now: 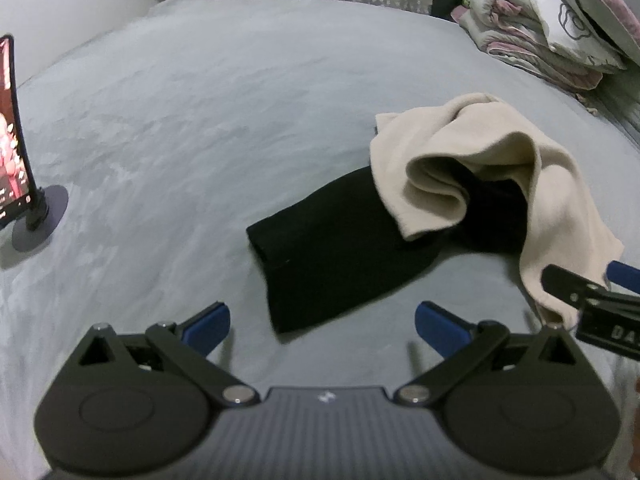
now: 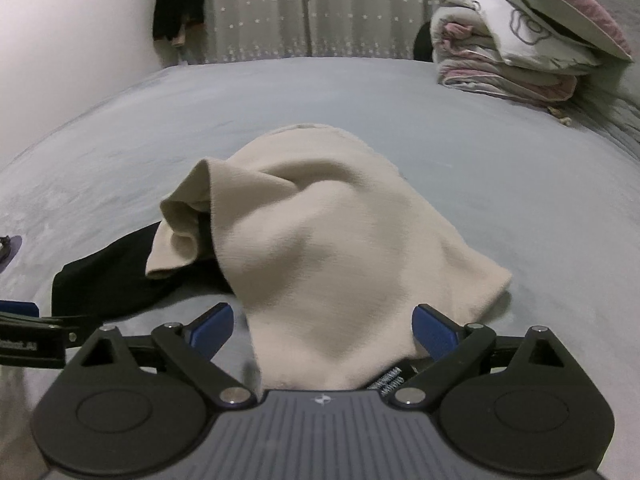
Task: Fold clothes
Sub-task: 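Lower the right tool onto the cream cloth edge and close it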
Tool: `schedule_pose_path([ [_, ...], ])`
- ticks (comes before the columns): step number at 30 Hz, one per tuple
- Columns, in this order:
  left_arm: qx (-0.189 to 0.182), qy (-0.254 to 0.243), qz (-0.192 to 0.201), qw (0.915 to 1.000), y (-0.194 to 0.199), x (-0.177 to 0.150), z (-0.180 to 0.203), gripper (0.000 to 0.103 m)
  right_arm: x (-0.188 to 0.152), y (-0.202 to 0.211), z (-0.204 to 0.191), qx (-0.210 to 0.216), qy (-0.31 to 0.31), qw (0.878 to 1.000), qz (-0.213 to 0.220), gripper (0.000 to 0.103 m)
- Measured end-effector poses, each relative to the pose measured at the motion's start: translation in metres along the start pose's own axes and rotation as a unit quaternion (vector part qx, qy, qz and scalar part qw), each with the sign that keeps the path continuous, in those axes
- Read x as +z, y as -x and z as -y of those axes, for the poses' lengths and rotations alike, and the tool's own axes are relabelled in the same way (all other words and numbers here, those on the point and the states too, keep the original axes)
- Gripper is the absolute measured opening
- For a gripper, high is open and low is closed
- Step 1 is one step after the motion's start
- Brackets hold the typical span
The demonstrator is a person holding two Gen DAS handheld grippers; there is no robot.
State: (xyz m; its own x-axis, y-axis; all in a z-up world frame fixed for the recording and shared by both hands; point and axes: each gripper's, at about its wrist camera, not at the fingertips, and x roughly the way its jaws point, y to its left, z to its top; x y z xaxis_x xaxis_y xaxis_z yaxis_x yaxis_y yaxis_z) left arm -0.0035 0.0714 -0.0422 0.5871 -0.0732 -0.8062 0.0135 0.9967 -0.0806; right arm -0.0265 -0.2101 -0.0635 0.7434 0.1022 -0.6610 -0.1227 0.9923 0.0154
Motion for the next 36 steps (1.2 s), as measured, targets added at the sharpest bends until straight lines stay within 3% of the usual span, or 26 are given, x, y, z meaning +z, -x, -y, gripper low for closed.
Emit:
schedule_pose_path([
  [10, -0.004, 0.016, 0.005, 0.9998, 0.003, 0.000, -0.013, 0.103, -0.004, -0.013, -0.018, -0.013, 0.037, 0.999, 0.027, 0.093],
  [17, -0.008, 0.027, 0.012, 0.9995, 0.003, 0.002, -0.017, 0.103, -0.006, -0.014, -0.041, -0.023, 0.124, 0.989, 0.073, 0.091],
  [20, -0.005, 0.029, 0.010, 0.9995, 0.002, 0.002, -0.017, 0.103, -0.009, -0.025, -0.045, -0.046, 0.154, 0.984, 0.075, 0.086],
  [23, -0.006, 0.031, 0.008, 0.9995, 0.001, 0.004, -0.015, 0.103, -0.011, -0.037, -0.042, -0.064, 0.155, 0.984, 0.063, 0.069],
  [25, -0.012, 0.029, 0.016, 0.9994, 0.005, 0.006, -0.015, 0.103, -0.010, -0.036, -0.037, -0.056, 0.146, 0.986, 0.060, 0.056],
  [29, -0.023, 0.032, 0.027, 0.9988, 0.009, 0.010, -0.013, 0.103, -0.005, -0.024, -0.025, -0.038, 0.134, 0.989, 0.057, 0.041],
  [31, -0.033, 0.037, 0.028, 0.9984, 0.008, 0.012, -0.012, 0.103, -0.002, -0.017, -0.017, -0.024, 0.117, 0.991, 0.054, 0.026],
  [36, -0.069, 0.054, 0.030, 0.9957, 0.007, 0.018, -0.011, 0.102, 0.006, -0.003, 0.013, 0.010, 0.070, 0.997, 0.045, 0.017],
])
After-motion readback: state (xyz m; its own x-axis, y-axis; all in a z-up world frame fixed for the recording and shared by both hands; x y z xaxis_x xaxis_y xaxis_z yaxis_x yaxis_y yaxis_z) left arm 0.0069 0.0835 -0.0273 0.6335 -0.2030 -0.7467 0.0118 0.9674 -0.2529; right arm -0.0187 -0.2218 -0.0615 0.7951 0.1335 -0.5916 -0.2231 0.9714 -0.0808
